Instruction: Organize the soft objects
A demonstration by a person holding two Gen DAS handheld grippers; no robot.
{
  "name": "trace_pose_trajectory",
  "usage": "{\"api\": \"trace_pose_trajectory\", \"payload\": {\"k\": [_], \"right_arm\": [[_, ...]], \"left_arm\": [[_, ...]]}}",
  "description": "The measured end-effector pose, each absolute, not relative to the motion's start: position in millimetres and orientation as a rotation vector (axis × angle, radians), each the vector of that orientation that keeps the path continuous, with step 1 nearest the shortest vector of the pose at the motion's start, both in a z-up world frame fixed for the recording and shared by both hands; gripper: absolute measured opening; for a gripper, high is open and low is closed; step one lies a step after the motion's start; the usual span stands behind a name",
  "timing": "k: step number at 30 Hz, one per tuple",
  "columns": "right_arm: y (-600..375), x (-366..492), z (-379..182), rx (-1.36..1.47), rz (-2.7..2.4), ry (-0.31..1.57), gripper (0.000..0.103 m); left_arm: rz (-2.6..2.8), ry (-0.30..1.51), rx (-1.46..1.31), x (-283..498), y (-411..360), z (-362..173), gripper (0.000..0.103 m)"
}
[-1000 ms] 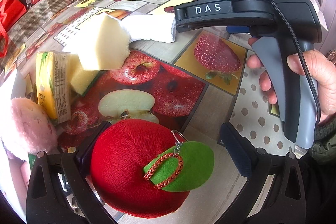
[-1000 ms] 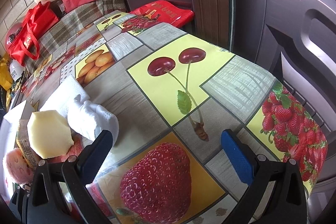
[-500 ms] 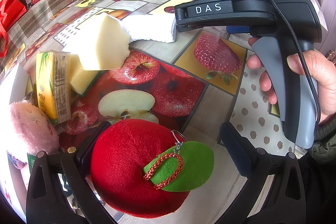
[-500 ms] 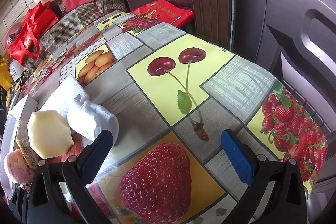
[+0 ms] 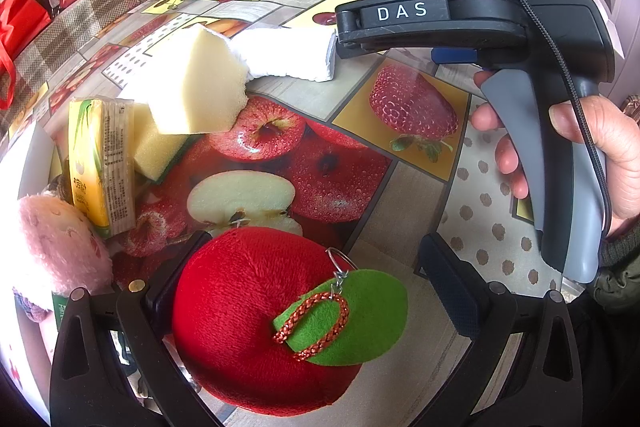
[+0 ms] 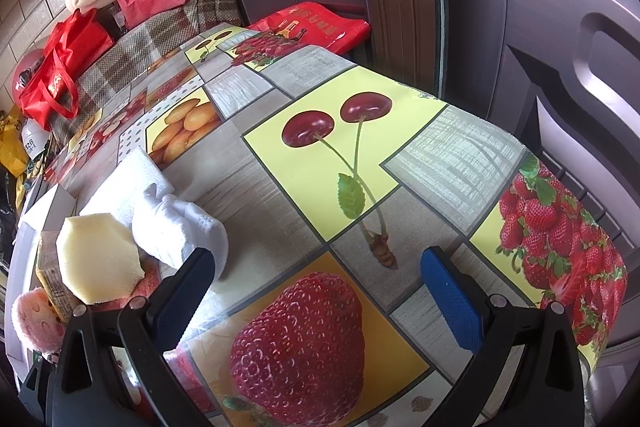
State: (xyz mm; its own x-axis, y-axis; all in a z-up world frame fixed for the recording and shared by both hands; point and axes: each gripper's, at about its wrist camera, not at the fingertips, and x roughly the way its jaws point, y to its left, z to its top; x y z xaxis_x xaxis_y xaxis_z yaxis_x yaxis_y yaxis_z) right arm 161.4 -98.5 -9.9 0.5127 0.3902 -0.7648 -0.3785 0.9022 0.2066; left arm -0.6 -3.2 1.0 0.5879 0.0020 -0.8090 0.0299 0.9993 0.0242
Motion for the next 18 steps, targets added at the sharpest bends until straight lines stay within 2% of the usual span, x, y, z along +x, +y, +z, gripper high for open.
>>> {"api": "trace_pose_trajectory", "payload": {"k": [18], "right_arm": [[-97.3, 161.2, -10.2, -0.003, 0.455, 0.925, 0.103]], "left_arm": [[-0.010, 0.934, 0.047, -2.0, -3.4, 2.0, 0.102]]}}
